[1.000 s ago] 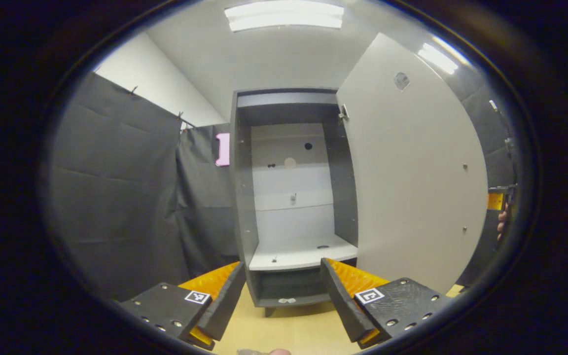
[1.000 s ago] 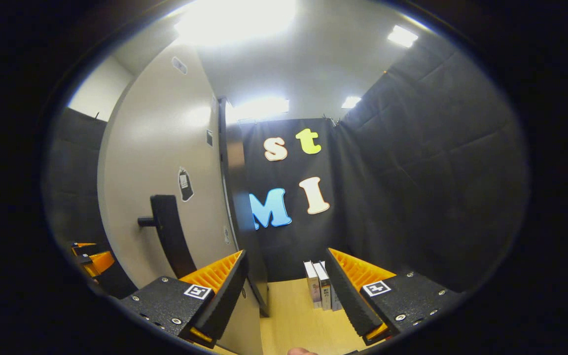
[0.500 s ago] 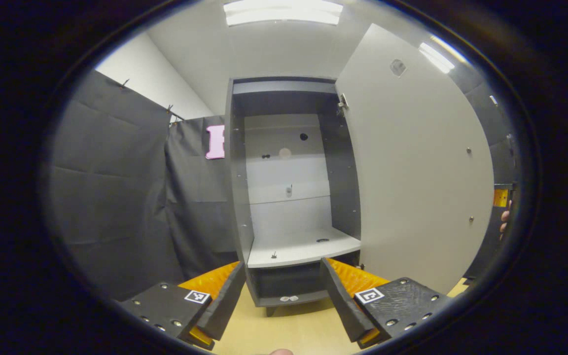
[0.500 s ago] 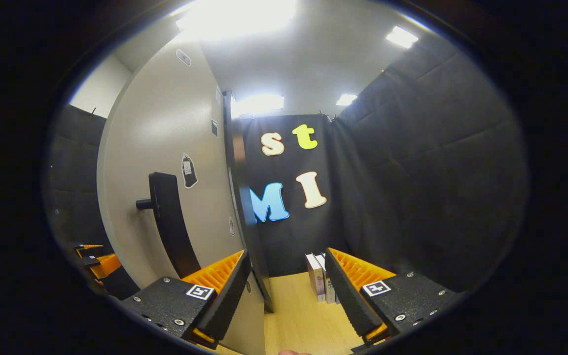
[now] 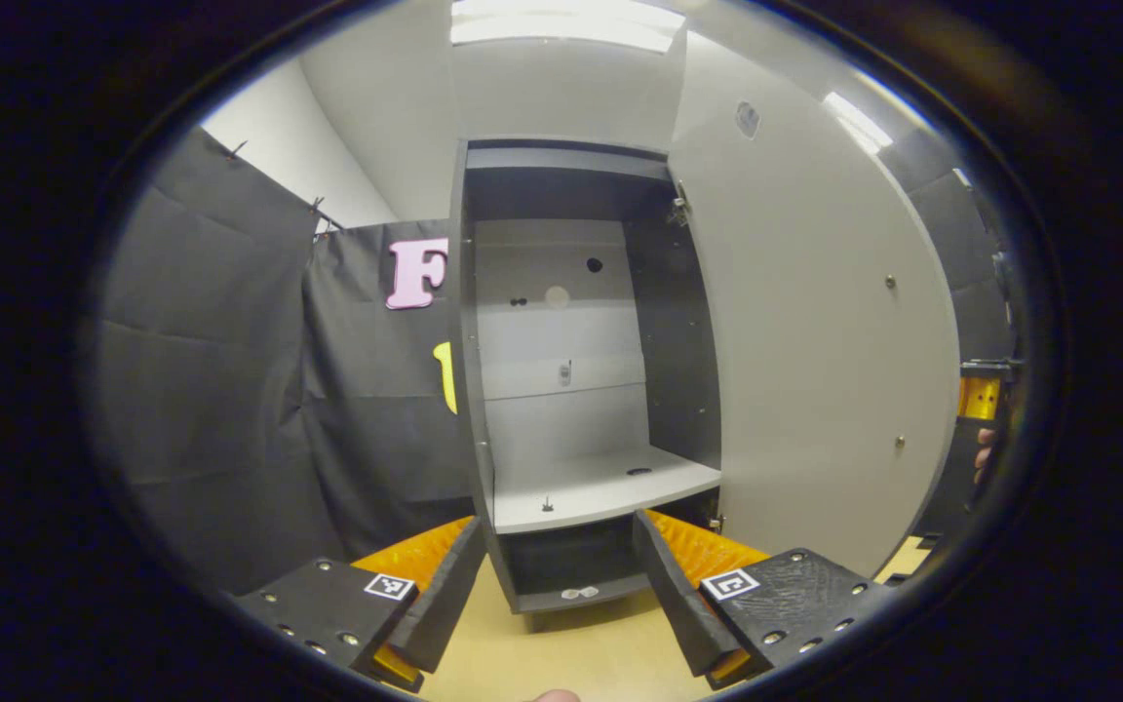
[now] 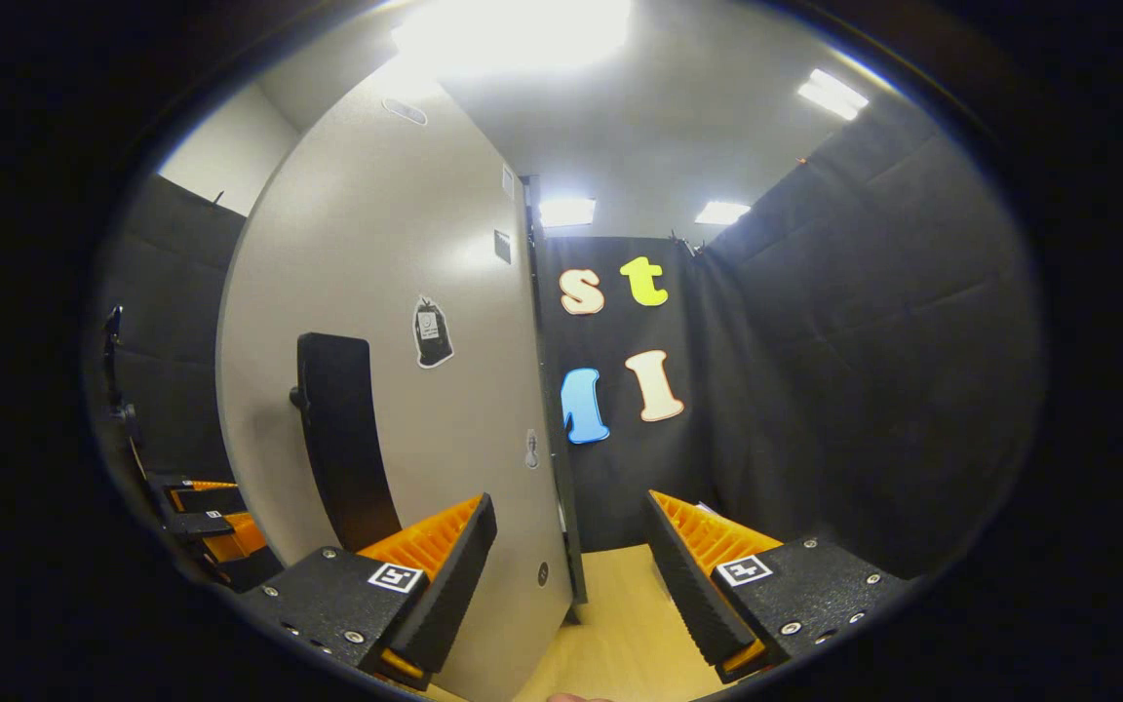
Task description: Open the cabinet door with the right hand, grasp the bottle in the cabinet with the left hand and place it on the coaster, then close the cabinet door with the right hand.
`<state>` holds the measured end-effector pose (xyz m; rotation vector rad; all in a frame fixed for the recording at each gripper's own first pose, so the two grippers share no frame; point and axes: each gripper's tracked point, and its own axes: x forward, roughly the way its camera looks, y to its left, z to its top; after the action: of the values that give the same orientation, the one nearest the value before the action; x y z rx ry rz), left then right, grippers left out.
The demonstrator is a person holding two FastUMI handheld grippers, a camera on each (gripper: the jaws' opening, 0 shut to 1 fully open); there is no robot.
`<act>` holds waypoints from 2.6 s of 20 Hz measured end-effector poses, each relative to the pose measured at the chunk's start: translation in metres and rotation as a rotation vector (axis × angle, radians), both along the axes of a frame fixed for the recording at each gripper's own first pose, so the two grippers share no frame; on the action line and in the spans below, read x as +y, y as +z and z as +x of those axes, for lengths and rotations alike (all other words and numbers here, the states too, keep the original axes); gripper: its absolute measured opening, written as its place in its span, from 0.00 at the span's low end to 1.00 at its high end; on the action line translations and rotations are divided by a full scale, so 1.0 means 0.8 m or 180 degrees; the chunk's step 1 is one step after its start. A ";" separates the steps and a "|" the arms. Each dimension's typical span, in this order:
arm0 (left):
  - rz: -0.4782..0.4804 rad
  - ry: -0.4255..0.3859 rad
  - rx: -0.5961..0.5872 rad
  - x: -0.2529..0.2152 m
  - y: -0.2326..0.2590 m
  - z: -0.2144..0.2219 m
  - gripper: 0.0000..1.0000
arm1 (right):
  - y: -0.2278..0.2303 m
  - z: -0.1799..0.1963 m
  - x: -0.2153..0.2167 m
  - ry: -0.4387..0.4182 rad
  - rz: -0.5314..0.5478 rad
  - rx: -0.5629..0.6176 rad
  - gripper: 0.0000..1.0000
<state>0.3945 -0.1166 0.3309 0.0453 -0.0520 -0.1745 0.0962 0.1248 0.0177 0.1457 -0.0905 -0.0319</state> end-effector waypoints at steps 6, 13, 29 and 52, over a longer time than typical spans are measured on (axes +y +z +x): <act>-0.0164 0.0154 -0.0082 0.060 -0.001 0.000 0.89 | -0.008 0.027 0.093 0.0259 -0.0087 0.0029 0.93; -0.0208 0.0282 -0.0154 0.075 0.016 0.005 0.93 | -0.022 0.040 0.122 0.0350 -0.0157 0.0212 0.95; -0.0167 0.0359 -0.0091 0.041 0.044 0.015 0.89 | -0.015 0.074 0.104 -0.0019 -0.0252 0.0446 0.95; -0.0115 0.0410 -0.0049 -0.002 0.075 0.005 0.89 | 0.008 0.097 0.101 0.0210 -0.0139 0.0533 0.95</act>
<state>0.3987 -0.1178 0.3907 0.0138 -0.0675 -0.0445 0.1735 0.2053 0.0239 0.1018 0.0806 0.0238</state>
